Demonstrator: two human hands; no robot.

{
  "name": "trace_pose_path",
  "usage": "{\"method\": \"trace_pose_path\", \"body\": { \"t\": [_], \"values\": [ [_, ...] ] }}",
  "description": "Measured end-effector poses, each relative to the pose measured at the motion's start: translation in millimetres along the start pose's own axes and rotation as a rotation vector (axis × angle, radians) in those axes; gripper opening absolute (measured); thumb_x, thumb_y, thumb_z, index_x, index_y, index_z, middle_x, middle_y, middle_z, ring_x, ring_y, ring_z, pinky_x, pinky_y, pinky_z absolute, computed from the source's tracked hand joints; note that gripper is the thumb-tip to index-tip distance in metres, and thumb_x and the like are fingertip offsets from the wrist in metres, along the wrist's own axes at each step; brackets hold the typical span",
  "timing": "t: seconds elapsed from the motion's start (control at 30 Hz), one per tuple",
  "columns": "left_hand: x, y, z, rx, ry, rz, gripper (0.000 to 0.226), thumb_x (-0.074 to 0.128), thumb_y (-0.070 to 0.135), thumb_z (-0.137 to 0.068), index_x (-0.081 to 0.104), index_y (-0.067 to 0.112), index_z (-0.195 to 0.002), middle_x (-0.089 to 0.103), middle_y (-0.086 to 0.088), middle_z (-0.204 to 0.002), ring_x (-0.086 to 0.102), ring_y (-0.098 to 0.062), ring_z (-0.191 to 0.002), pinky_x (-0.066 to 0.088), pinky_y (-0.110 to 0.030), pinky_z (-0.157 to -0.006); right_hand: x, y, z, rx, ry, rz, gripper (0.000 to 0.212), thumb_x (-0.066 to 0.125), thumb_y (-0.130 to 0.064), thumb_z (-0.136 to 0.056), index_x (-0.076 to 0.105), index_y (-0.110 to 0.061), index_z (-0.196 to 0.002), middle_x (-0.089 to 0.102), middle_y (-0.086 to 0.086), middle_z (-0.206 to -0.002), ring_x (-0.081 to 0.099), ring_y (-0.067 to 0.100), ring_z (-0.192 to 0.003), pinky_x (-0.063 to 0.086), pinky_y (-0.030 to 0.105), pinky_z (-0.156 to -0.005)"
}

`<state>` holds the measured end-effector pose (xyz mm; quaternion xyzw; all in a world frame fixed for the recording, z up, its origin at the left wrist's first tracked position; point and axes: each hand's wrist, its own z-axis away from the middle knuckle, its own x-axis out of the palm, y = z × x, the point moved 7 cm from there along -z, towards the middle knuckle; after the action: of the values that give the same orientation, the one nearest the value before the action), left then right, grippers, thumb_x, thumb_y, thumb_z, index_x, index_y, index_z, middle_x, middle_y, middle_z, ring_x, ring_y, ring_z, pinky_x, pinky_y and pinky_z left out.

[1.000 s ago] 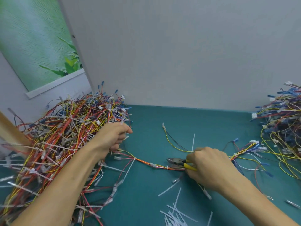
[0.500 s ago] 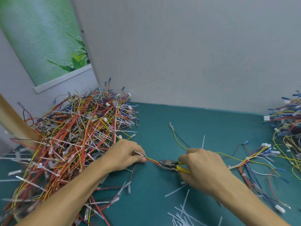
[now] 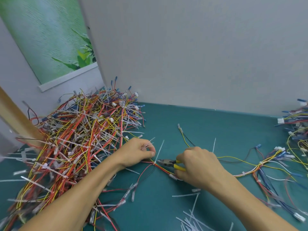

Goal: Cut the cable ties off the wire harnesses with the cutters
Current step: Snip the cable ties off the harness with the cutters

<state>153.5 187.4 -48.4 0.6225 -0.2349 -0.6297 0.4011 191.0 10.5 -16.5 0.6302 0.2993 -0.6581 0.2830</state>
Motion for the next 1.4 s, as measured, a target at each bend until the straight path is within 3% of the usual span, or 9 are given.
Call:
{"method": "trace_pose_path", "body": {
  "t": [0.23,0.33,0.4,0.57,0.67,0.77,1.0,1.1,1.4],
  "values": [
    [3,-1,-1,0.018,-0.094,0.035,0.014,0.081,0.026,-0.073,0.074,0.023,-0.085,0.050,0.010,-0.049,0.039,-0.006,-0.047,0.029,-0.023,-0.049,2,-3,-6,-0.004,-0.022,-0.024,0.028,0.054,-0.048,-0.082,0.063,-0.022,-0.089,0.047,0.000,-0.081,0.056,0.029,-0.084,0.034,0.029,-0.060],
    [6,-1,-3,0.031,-0.071,0.035,0.004,0.078,0.024,-0.077,0.076,0.022,-0.080,0.070,0.009,-0.068,0.058,-0.001,-0.062,0.045,-0.021,-0.066,2,-4,-7,0.005,-0.031,-0.028,0.033,0.056,-0.052,-0.080,0.065,-0.021,-0.090,0.047,0.001,-0.078,0.049,0.028,-0.077,0.034,0.029,-0.059],
    [6,-1,-3,0.031,-0.056,0.038,0.001,0.076,0.021,-0.079,0.076,0.021,-0.078,0.073,0.010,-0.072,0.061,0.002,-0.066,0.047,-0.017,-0.069,2,-1,-5,0.026,-0.035,-0.031,0.035,0.056,-0.053,-0.080,0.064,-0.020,-0.089,0.045,0.000,-0.073,0.048,0.028,-0.074,0.033,0.028,-0.057],
    [5,6,-2,0.026,-0.109,0.034,0.008,0.075,0.018,-0.080,0.076,0.017,-0.087,0.061,0.013,-0.052,0.049,0.004,-0.047,0.036,-0.009,-0.050,2,5,0,0.072,-0.072,-0.048,0.039,0.054,-0.057,-0.080,0.063,-0.019,-0.085,0.045,-0.001,-0.068,0.051,0.028,-0.072,0.035,0.028,-0.055],
    [1,15,-5,0.040,-0.129,-0.057,0.010,0.078,0.024,-0.077,0.077,0.021,-0.086,0.049,0.012,-0.045,0.039,-0.001,-0.043,0.032,-0.014,-0.044,0,5,0,0.083,-0.080,-0.079,0.036,0.056,-0.053,-0.080,0.064,-0.019,-0.086,0.048,0.001,-0.070,0.052,0.029,-0.072,0.034,0.027,-0.053],
    [1,22,-8,0.071,-0.136,-0.111,0.007,0.078,0.027,-0.076,0.076,0.023,-0.081,0.052,0.016,-0.046,0.040,0.001,-0.043,0.030,-0.011,-0.045,-1,2,-2,0.079,-0.084,-0.092,0.035,0.058,-0.051,-0.079,0.066,-0.019,-0.089,0.050,0.002,-0.073,0.053,0.030,-0.073,0.034,0.027,-0.053],
    [10,6,-8,0.012,-0.089,0.065,0.008,0.077,0.023,-0.078,0.075,0.020,-0.070,0.061,0.004,-0.059,0.040,-0.013,-0.053,0.029,-0.019,-0.044,3,-1,-4,0.073,-0.146,-0.116,0.033,0.062,-0.051,-0.077,0.062,-0.018,-0.081,0.045,0.001,-0.069,0.051,0.030,-0.073,0.035,0.028,-0.054],
    [9,3,-7,0.008,-0.068,0.087,0.010,0.077,0.024,-0.078,0.075,0.021,-0.069,0.057,0.007,-0.054,0.038,-0.007,-0.046,0.029,-0.015,-0.043,2,0,-3,0.071,-0.154,-0.129,0.032,0.061,-0.050,-0.076,0.059,-0.018,-0.076,0.046,0.001,-0.068,0.051,0.029,-0.071,0.031,0.026,-0.049],
    [12,1,-7,0.012,-0.078,0.148,0.009,0.078,0.023,-0.077,0.076,0.015,-0.075,0.062,-0.010,-0.068,0.044,-0.016,-0.064,0.034,-0.030,-0.064,1,-7,-4,0.055,-0.137,-0.143,0.028,0.060,-0.048,-0.077,0.057,-0.021,-0.075,0.043,0.000,-0.067,0.050,0.029,-0.072,0.032,0.028,-0.052]
  ]
}}
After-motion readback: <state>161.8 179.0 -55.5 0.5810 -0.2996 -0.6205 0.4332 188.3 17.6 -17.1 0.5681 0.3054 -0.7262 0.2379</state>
